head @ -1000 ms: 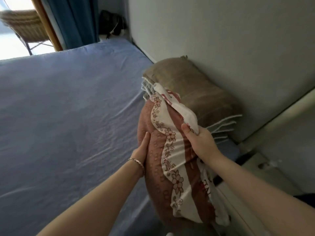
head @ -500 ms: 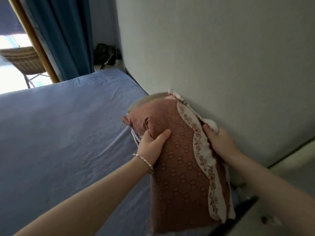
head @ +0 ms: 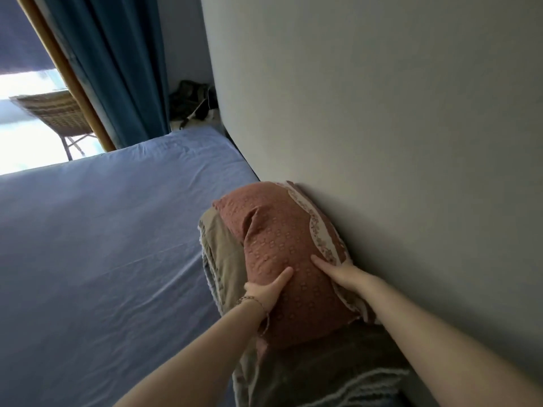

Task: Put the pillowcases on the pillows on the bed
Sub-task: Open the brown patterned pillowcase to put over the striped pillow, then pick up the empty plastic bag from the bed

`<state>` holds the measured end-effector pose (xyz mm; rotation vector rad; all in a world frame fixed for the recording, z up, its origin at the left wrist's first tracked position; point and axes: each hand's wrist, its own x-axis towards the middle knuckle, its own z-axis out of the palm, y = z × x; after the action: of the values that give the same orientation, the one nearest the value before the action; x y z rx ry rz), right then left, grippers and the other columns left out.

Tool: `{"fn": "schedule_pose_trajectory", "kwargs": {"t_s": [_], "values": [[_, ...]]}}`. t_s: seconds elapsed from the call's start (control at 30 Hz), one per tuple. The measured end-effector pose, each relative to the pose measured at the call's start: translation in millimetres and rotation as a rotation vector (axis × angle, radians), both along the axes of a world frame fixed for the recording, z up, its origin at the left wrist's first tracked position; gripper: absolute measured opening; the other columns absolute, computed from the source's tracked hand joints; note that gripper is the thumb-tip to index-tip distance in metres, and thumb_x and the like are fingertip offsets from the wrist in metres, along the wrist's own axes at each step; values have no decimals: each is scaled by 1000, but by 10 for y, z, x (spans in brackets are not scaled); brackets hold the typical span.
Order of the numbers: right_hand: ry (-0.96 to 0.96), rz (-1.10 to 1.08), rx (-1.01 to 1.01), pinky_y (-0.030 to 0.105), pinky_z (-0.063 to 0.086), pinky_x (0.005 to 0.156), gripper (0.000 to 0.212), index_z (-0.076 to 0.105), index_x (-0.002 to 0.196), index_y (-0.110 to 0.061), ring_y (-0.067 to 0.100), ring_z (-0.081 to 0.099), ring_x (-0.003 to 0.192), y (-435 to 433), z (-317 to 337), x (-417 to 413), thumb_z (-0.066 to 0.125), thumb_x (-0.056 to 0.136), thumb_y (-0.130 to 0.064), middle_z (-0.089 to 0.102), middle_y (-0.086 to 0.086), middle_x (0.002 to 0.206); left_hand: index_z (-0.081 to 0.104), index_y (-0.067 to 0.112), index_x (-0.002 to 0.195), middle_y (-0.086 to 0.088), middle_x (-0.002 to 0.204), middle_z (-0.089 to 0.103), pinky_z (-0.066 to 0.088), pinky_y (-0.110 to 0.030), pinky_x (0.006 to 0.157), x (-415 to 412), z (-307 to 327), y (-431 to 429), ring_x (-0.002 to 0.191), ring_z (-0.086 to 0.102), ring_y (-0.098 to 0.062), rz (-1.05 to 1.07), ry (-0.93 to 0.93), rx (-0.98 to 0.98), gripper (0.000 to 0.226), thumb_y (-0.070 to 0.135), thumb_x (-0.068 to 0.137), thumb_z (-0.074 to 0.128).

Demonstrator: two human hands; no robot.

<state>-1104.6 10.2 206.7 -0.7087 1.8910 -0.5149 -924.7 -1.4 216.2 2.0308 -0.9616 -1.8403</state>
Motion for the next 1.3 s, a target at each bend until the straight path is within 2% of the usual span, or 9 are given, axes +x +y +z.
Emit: {"fn": "schedule_pose_trajectory", "kwargs": {"t_s": [0.2,0.3,0.37,0.47,0.67,0.77,0.9,1.13,1.3], "values": [[248,-18,-40,28,44,90,78,51,129,-1,29,56,114,-241,128,-271,70,73,-52,57,13,127,14,1,143,-16,142,35,36,-35,102,-249,206,-210,128,39,-33,-61,-160,-149,105,53,72,70],[11,62,-70,24,47,71,49,61,116,0,24,65,86,-336,436,-440,69,81,-34,68,6,93,6,-2,144,-14,143,33,33,-24,96,-226,460,-277,130,36,-28,-241,-215,-258,90,40,85,60],[-24,263,168,24,49,74,51,55,126,-5,22,65,90,-258,430,-452,66,83,-31,67,7,103,9,2,145,-12,145,32,31,-22,100,-119,427,-193,133,34,-25,-458,-260,-185,85,40,86,58],[482,729,474,27,51,79,57,47,131,-5,23,58,105,-317,145,-379,59,84,-34,54,10,130,32,12,142,-10,140,41,39,-31,102,82,236,-193,128,41,-26,-593,-243,99,75,36,81,67],[312,195,-57,43,29,110,92,2,150,-21,37,30,135,-1035,-131,-217,47,83,-65,25,19,150,19,11,145,-13,143,36,35,-36,106,142,-173,-987,127,41,-30,286,-46,-190,93,45,75,70],[537,381,46,52,16,113,83,-9,148,-32,40,13,139,-1092,-276,-58,32,86,-69,7,20,154,43,22,130,-7,127,55,41,-35,101,80,-326,-1216,113,53,-26,266,-137,-471,64,30,73,69],[790,683,-570,47,-1,114,71,3,149,-34,25,-9,144,-1082,-12,242,24,89,-65,-9,3,158,51,34,115,8,109,59,43,-28,94,174,-405,-1238,103,55,-15,39,-232,-819,50,22,68,59],[980,1012,-131,52,-6,113,72,-8,149,-27,28,-20,142,-1078,-155,718,20,92,-62,-22,3,155,50,5,130,-15,133,51,40,-37,103,773,-449,-979,123,48,-31,-351,-550,-189,38,13,93,45],[981,1160,-221,43,27,105,42,44,131,-10,31,37,130,-868,75,1506,38,95,-29,42,13,140,56,9,124,-14,123,60,48,-34,90,1439,-278,-273,104,60,-24,-479,-486,-172,32,8,94,44]]}}
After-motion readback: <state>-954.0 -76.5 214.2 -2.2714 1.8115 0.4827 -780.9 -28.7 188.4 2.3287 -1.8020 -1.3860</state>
